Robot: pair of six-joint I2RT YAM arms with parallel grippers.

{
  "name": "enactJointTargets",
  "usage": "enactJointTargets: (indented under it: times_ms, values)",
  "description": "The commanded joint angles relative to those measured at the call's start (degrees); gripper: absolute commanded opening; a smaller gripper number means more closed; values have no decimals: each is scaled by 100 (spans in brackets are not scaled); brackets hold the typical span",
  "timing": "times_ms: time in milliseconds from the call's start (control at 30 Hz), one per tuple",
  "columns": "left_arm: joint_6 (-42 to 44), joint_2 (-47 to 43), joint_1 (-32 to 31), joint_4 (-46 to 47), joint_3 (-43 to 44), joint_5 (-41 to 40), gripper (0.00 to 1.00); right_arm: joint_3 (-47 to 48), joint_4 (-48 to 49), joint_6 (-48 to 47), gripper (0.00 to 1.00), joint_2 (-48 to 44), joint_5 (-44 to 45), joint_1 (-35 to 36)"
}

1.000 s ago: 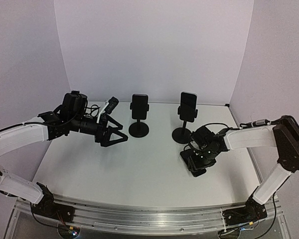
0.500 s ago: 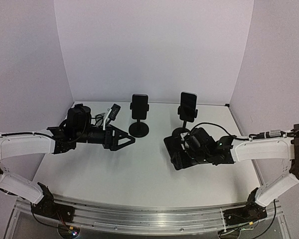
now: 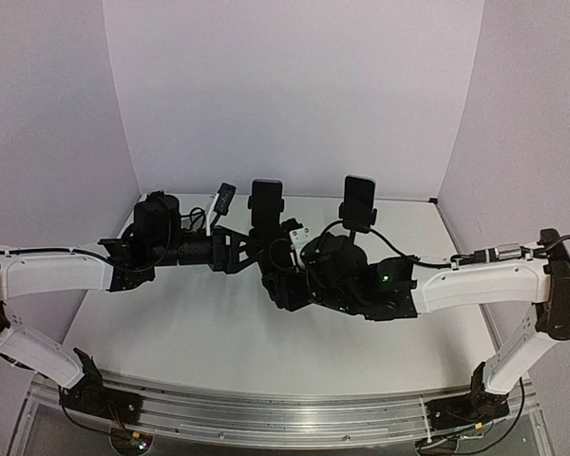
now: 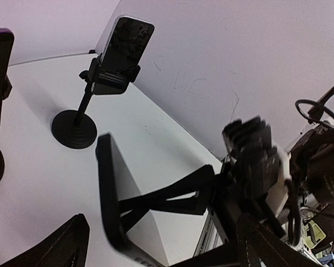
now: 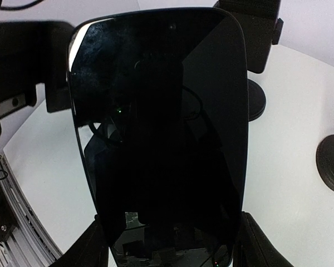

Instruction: Place the phone on the phone stand

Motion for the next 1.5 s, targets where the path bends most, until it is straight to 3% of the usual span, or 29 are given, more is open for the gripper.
enactJointTargets:
  times_ms: [0, 133, 300, 600, 833, 1067, 1300, 1467]
  values:
    - [26, -70, 8, -196, 545, -21, 91, 403, 363, -401, 34, 115, 340, 73]
    - [53, -46, 38, -710, 793, -203, 85, 478, 362, -647, 34, 142, 360, 120]
    - [391, 95, 448, -2195, 1570, 115, 85, 355, 362, -987, 34, 20, 326, 144]
    - [2199, 907, 595, -5446, 3569, 1342, 85, 336, 367, -1602, 34, -56, 243, 149]
    - [3312, 1665, 595, -7348, 4700, 1320, 79, 354, 371, -1798, 34, -83, 197, 151]
    - [3500, 2237, 611, -7756, 5488, 1116, 75, 359, 402, -1879, 34, -62, 183, 189]
    - [3328, 2476, 607, -7945, 5637, 1398, 46, 322, 502, -1950, 34, -74, 260, 239]
    - [3517, 2539, 604, -8330, 5727, 1547, 34, 336, 573, -2016, 34, -60, 305, 239]
